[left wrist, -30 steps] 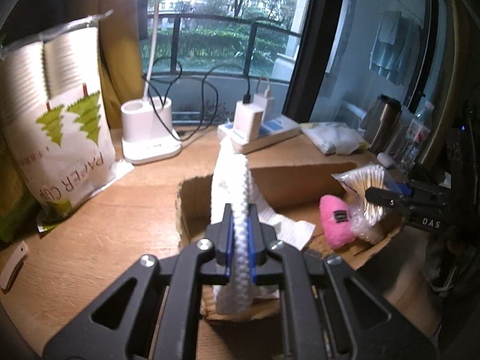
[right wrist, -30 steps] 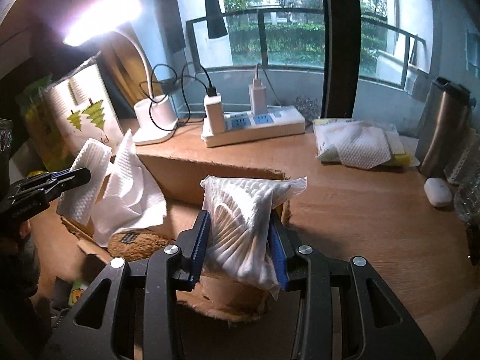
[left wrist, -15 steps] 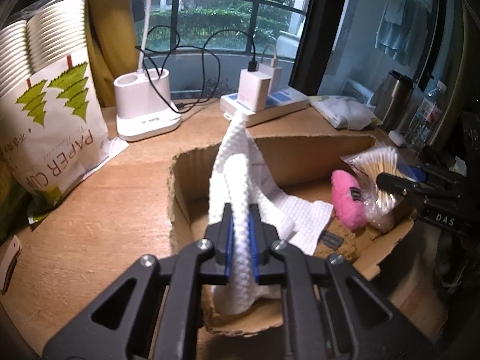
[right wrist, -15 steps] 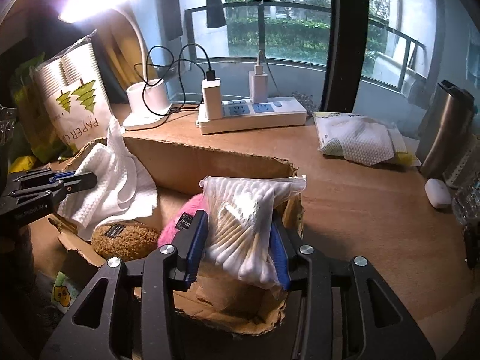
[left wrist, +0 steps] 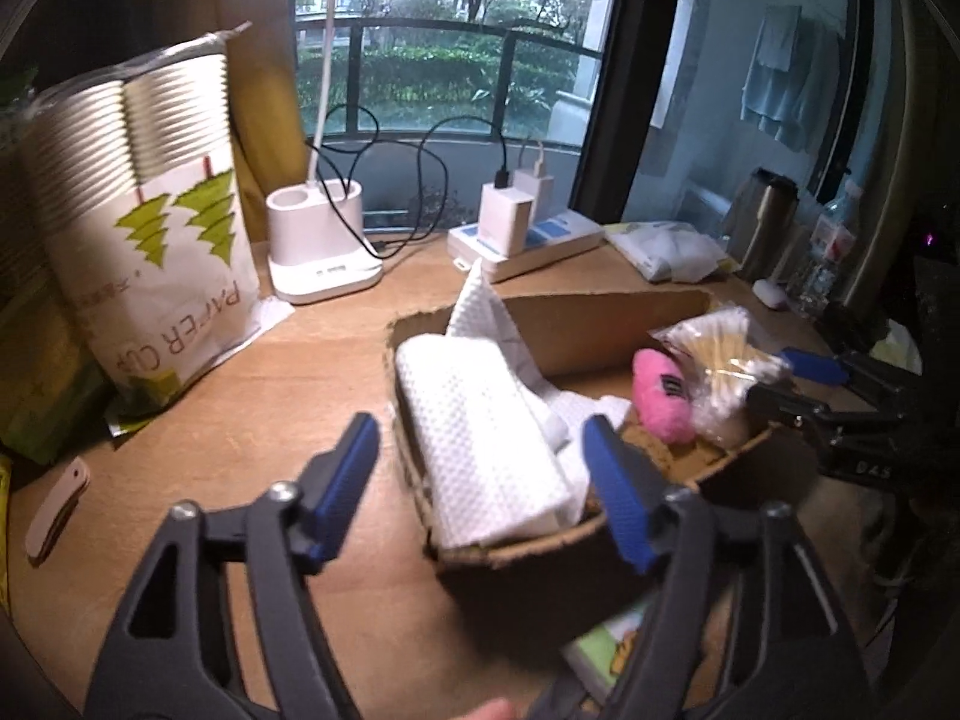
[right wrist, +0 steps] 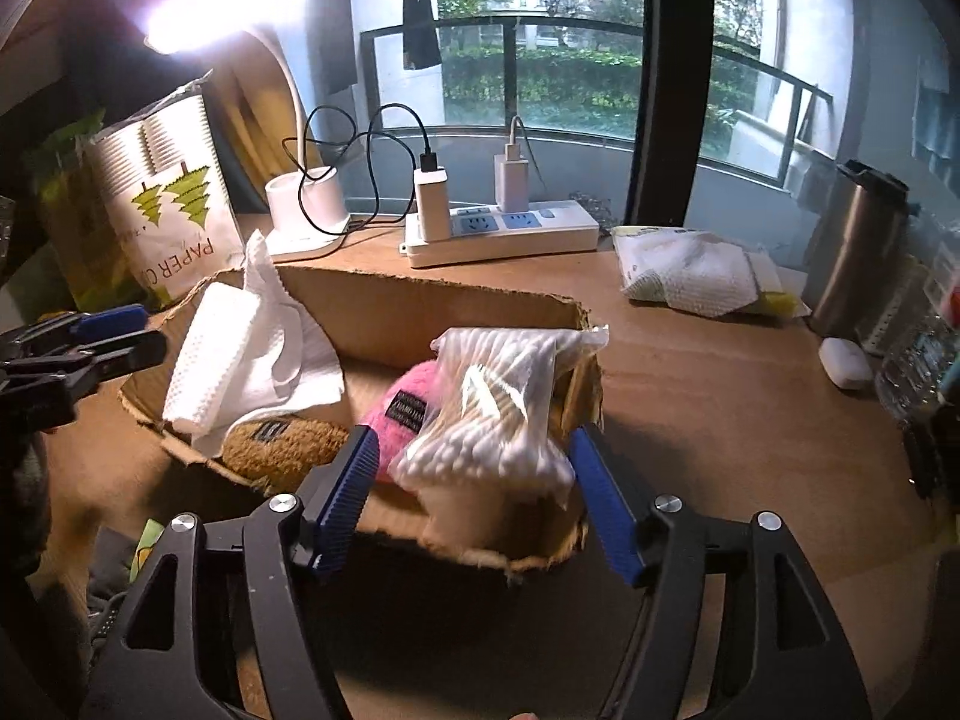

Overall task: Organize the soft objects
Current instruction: 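Lower the cloth and swab bag into the box and open both tools, then move both tools back toward the grey sock and tissue pack on the desk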

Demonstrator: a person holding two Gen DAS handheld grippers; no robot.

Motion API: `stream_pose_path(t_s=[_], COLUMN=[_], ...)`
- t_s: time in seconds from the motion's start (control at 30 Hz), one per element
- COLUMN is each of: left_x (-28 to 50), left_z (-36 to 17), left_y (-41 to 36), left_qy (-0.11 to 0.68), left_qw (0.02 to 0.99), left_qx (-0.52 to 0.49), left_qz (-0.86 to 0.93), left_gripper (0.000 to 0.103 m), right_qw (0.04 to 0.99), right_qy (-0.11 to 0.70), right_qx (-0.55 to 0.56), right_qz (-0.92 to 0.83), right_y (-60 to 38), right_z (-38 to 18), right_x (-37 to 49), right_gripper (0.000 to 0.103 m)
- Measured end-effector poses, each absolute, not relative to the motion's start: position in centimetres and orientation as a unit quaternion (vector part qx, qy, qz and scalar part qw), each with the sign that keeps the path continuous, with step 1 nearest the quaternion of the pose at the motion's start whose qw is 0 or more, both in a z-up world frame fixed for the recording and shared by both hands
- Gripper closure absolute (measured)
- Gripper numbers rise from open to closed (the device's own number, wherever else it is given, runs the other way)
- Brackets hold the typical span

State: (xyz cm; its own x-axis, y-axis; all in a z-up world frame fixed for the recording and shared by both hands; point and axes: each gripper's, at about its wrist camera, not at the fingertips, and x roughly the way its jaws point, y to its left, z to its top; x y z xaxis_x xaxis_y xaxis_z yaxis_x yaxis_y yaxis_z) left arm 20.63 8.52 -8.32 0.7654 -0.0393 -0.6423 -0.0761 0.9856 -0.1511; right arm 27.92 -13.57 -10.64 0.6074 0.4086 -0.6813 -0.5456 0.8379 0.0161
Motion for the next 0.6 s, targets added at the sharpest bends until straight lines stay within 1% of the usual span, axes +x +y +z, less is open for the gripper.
stream_pose_path(t_s=[0.03, 0.07, 0.1, 0.27, 0.37, 0.53, 0.6], left_x=[20.3, 19.9, 19.5, 17.3, 15.6, 13.3, 12.3], left_z=[-8.1, -7.9, -7.6, -5.9, -4.2, -1.5, -0.4], left_y=[8.6, 8.7, 8.8, 9.1, 9.2, 9.6, 9.6], left_qy=[0.340, 0.337, 0.333, 0.310, 0.286, 0.251, 0.237], left_qw=[0.937, 0.938, 0.939, 0.946, 0.953, 0.962, 0.965], left_qx=[-0.085, -0.086, -0.087, -0.094, -0.098, -0.104, -0.106], left_qz=[0.010, 0.009, 0.007, 0.006, 0.010, 0.022, 0.024], left_gripper=[0.021, 0.019, 0.018, 0.011, 0.009, 0.001, 0.001], right_qw=[0.892, 0.893, 0.895, 0.904, 0.911, 0.921, 0.924], right_qy=[0.353, 0.352, 0.350, 0.341, 0.328, 0.313, 0.304], right_qx=[-0.097, -0.098, -0.098, -0.093, -0.091, -0.086, -0.085], right_qz=[0.265, 0.262, 0.258, 0.241, 0.232, 0.218, 0.215], right_y=[-13.6, -13.6, -13.7, -14.6, -15.4, -16.6, -16.9], right_z=[-10.5, -10.2, -10.0, -8.3, -7.0, -5.1, -4.3], right_x=[27.7, 27.3, 26.9, 24.7, 23.3, 21.2, 20.4], right_gripper=[0.031, 0.028, 0.027, 0.026, 0.026, 0.026, 0.025])
